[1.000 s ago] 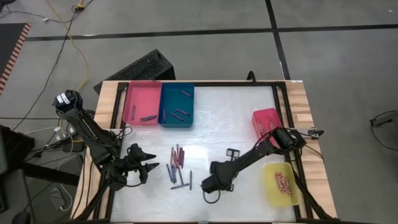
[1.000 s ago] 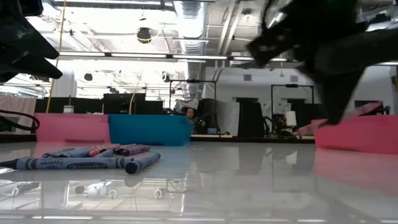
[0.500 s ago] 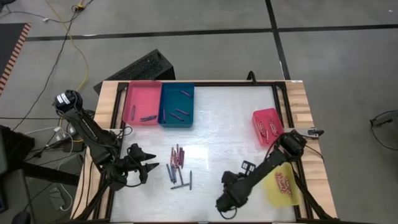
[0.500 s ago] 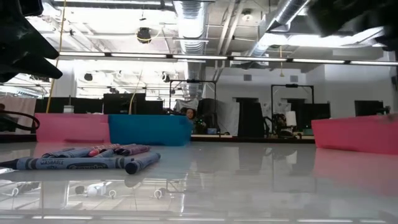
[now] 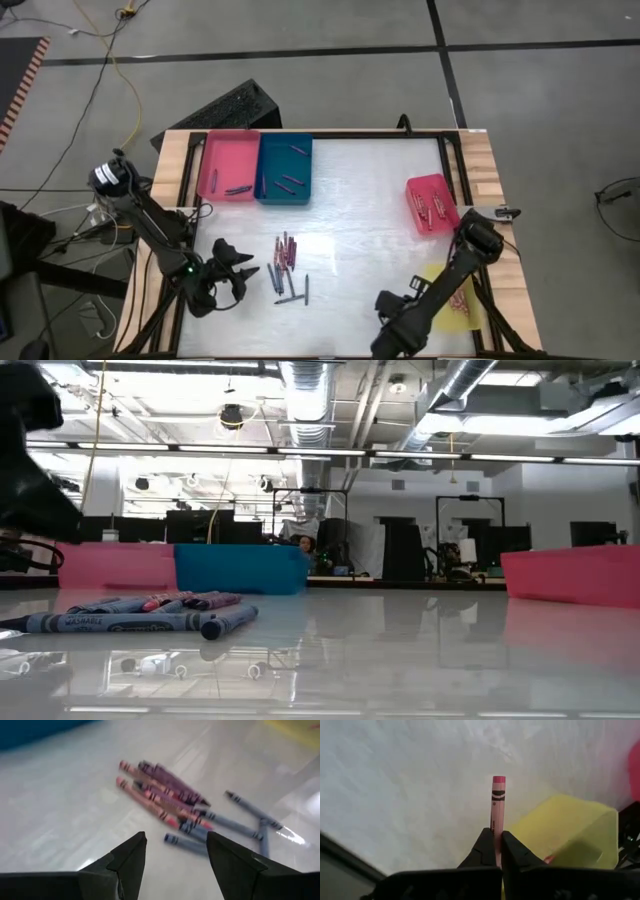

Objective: Sort crayons
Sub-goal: Put the pink crayon into the yellow bin, then put the blue crayon into the large red bin

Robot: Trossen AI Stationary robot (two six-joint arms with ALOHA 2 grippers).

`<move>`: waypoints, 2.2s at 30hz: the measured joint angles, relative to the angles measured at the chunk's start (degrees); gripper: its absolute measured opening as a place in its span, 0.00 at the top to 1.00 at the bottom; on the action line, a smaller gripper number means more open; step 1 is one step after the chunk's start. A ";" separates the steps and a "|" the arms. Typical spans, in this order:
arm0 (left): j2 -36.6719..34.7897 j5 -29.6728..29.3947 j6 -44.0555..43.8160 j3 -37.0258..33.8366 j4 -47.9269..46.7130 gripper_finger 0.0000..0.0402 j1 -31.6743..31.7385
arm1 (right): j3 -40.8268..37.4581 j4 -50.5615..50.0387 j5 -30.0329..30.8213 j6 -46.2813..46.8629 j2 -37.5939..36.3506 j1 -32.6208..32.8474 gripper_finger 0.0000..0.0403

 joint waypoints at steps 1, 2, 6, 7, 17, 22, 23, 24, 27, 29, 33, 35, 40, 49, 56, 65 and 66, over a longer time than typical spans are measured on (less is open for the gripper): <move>0.89 0.47 -1.19 -0.01 0.08 0.51 0.00 | 0.00 -0.02 0.02 0.79 -0.74 0.32 0.99; 1.56 0.80 -2.20 -0.01 0.19 0.51 0.00 | 0.00 -0.02 0.04 1.73 -1.63 0.57 0.99; 2.07 0.98 -4.28 0.13 1.56 0.51 0.00 | 0.00 -0.02 0.17 6.05 -5.01 1.64 0.99; 1.46 1.05 -3.02 0.33 1.61 0.51 -0.04 | 0.00 -0.03 0.39 7.28 -5.81 1.93 0.99; -14.46 3.47 15.32 2.39 1.49 0.51 -0.15 | -2.49 0.01 3.57 17.38 -11.89 6.37 0.99; -25.07 3.57 25.14 2.39 -2.92 0.51 -0.94 | -8.27 0.00 1.44 24.97 -14.85 8.97 0.99; -26.86 3.58 26.81 2.39 -3.85 0.51 -1.26 | -9.63 0.00 0.49 26.95 -15.50 9.54 0.99; -28.60 3.60 28.13 2.39 -4.54 0.51 -1.63 | -10.91 -0.12 -0.29 28.94 -16.09 10.05 0.99; -32.98 3.90 31.49 2.39 -5.90 0.51 -2.92 | -14.70 -0.04 -3.04 34.90 -18.00 11.93 1.00; -34.87 4.46 33.73 2.39 -6.58 0.51 -3.91 | -16.68 -0.06 -4.01 39.05 -19.12 13.04 1.00; -36.85 4.63 37.00 2.39 -10.35 0.51 -6.07 | -19.75 0.03 -4.83 45.16 -19.66 14.87 1.00; -36.82 4.02 36.79 2.39 -12.91 0.51 -7.14 | -21.16 0.04 -4.79 46.88 -19.63 15.44 1.00; -36.65 3.54 36.32 0.71 -14.11 0.51 -9.56 | -24.49 1.53 -4.79 48.44 -19.46 15.03 0.99; -36.65 3.47 34.54 0.56 -18.58 0.51 -10.88 | -27.62 1.78 -4.75 48.13 -19.40 12.15 0.93; -36.65 3.31 31.47 0.54 -20.25 0.51 -10.93 | -27.85 1.77 -4.50 47.70 -19.38 10.70 0.90; -42.34 2.28 33.97 0.54 -18.54 0.51 -12.81 | -27.85 1.85 -4.46 47.65 -19.38 10.71 0.80; -43.59 2.18 34.29 0.54 -18.53 0.51 -13.03 | -27.85 1.84 -4.46 47.56 -19.38 10.71 0.79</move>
